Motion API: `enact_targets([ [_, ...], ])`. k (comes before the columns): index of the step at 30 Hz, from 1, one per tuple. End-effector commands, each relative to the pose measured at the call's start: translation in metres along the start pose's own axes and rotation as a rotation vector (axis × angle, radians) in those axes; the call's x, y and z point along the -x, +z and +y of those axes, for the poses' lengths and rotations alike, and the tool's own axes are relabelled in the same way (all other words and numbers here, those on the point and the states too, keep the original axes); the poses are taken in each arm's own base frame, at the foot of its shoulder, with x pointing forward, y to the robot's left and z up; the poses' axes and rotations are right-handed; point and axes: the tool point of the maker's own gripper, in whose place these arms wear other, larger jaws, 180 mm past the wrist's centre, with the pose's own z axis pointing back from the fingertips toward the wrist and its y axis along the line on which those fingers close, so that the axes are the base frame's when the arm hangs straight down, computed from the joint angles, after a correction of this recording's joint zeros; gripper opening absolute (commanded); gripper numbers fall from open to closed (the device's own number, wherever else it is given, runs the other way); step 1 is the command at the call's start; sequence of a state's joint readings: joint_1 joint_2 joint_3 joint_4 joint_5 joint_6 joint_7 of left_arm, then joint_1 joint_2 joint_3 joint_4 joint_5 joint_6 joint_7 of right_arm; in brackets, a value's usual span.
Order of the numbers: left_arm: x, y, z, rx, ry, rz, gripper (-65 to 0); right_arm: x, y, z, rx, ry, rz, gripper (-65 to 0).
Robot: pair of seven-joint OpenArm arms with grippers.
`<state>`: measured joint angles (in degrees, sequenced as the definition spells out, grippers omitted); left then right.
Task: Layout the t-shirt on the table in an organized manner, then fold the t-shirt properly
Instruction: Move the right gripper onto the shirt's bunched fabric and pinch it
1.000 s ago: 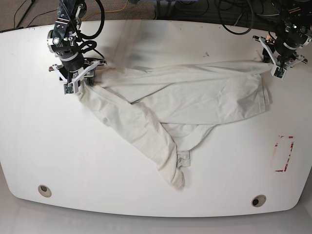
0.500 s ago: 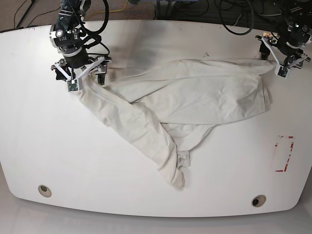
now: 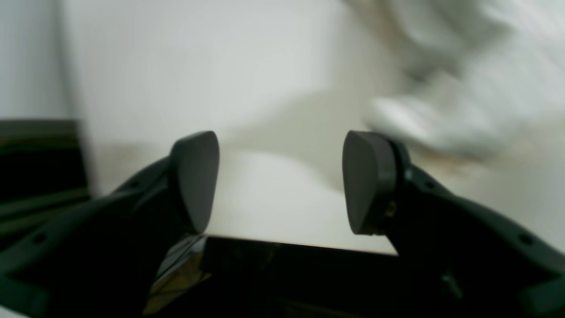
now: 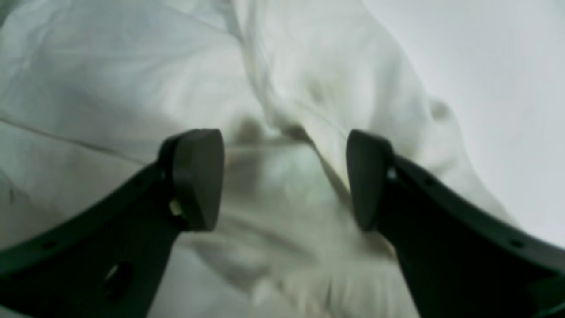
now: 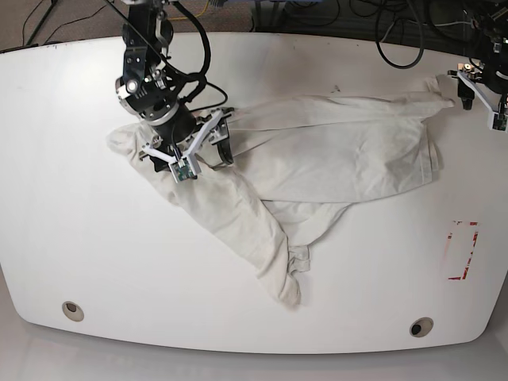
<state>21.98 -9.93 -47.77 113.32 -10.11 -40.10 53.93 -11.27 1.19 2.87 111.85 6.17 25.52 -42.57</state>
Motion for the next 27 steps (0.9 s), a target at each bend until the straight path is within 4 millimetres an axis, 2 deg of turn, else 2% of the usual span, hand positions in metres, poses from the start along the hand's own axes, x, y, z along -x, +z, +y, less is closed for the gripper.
enact_targets([
  [1, -0.015, 0.005, 0.014, -0.041, 0.002, -0.051, -24.7, -0.023, -0.011, -0.002, -0.009, 0.024, -0.053, -24.1],
  [7, -0.016, 0.008, 0.023, -0.07, 0.021, -0.06, -24.7, -0.027, -0.041, -0.007, -0.008, 0.096, -0.006, -24.7],
  [12, -0.016, 0.008, 0.025, -0.074, 0.024, -0.061, -24.7, -0.021, -0.061, 0.006, -0.037, 0.162, 0.012, -24.7],
  [15, -0.016, 0.008, 0.025, -0.074, 0.024, -0.061, -24.7, -0.013, -0.069, 0.014, -0.056, 0.186, 0.02, -24.7],
  [18, -0.015, 0.008, 0.023, -0.072, 0.03, -0.058, -24.7, -0.003, -0.074, 0.015, -0.061, 0.182, 0.037, -24.7],
  [27, -0.012, 0.008, 0.023, -0.07, 0.031, -0.053, -24.7, 0.008, -0.088, 0.014, -0.078, 0.155, 0.032, -24.9],
])
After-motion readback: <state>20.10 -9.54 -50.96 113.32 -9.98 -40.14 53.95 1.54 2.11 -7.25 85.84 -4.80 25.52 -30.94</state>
